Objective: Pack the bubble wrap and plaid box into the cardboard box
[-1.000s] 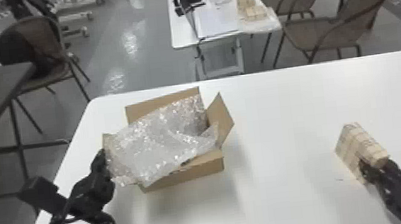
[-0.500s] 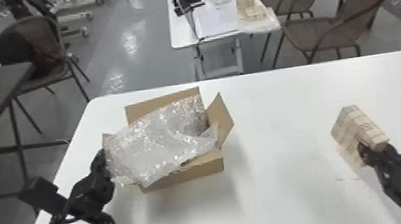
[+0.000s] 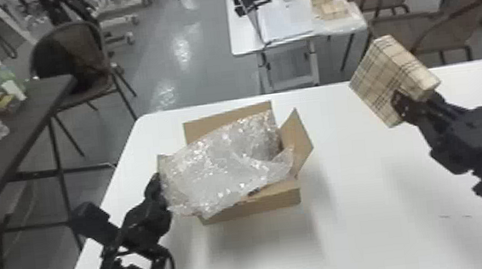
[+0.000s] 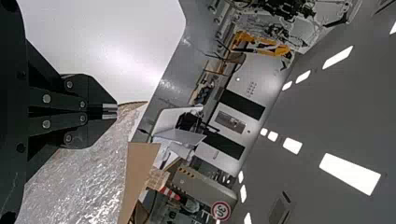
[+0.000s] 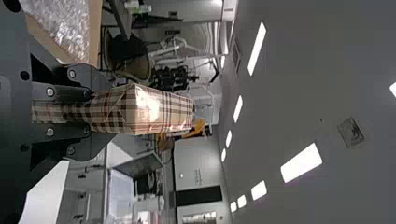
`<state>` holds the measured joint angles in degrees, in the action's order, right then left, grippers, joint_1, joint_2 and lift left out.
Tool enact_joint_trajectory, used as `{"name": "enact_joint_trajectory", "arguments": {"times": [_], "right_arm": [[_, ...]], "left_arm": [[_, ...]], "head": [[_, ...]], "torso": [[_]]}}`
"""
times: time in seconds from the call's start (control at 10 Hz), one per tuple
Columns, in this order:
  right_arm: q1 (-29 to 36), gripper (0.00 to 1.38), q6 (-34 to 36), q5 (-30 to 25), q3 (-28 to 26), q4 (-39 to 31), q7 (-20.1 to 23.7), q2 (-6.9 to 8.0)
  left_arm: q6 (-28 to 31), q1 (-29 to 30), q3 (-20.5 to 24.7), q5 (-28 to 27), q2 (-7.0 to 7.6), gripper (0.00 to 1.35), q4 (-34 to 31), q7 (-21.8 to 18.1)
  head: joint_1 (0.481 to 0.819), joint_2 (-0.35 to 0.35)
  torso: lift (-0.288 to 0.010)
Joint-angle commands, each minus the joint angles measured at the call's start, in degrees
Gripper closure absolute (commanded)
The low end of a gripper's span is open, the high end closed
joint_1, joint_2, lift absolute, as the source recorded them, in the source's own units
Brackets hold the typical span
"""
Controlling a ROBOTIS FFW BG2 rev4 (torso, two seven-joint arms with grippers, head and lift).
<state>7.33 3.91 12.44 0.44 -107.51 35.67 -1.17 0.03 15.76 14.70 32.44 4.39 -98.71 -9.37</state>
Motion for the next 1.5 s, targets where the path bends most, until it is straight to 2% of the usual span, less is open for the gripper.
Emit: {"name": "enact_joint_trajectory", "arguments": {"times": [0.0,0.3,0.4,0.8,1.1,1.2,1.4], "right_arm": [[-4.95,1.08,5.76,3.82,2.81,0.2,3.35,-1.46],[-12.25,1.08,14.02,12.69,7.91,6.88,11.88,-1.64],[-14.09,1.08,15.95,14.01,9.23,8.73,13.46,-1.55],[-20.51,1.08,25.01,16.39,13.89,16.64,18.73,-0.94],[-22.62,1.06,26.5,11.9,14.76,19.71,20.23,-0.23],[-22.97,0.92,26.5,11.73,15.03,20.77,20.23,-0.14],[-23.32,0.4,26.5,10.94,15.73,21.56,20.23,0.03]], "left_arm": [[-0.03,-0.56,-0.46,0.0,0.0,1.21,0.45,-0.03],[-0.03,-1.26,-1.08,0.0,0.18,1.21,0.89,-0.12],[0.05,-1.53,-1.34,0.0,0.18,1.21,1.15,-0.12],[0.23,-2.84,-3.1,-0.18,0.18,1.21,1.68,-0.12],[0.14,-3.46,-4.15,0.08,0.27,1.21,1.77,-0.03],[0.05,-3.63,-4.42,0.17,0.27,1.21,1.77,-0.12],[0.05,-3.63,-4.59,0.96,0.27,1.21,1.77,-0.12]], "head": [[0.695,0.284],[0.689,0.344],[0.686,0.35],[0.685,0.35],[0.695,0.35],[0.695,0.35],[0.695,0.35]], "torso": [[-0.119],[-0.119],[-0.119],[-0.119],[-0.119],[-0.119],[-0.119]]}}
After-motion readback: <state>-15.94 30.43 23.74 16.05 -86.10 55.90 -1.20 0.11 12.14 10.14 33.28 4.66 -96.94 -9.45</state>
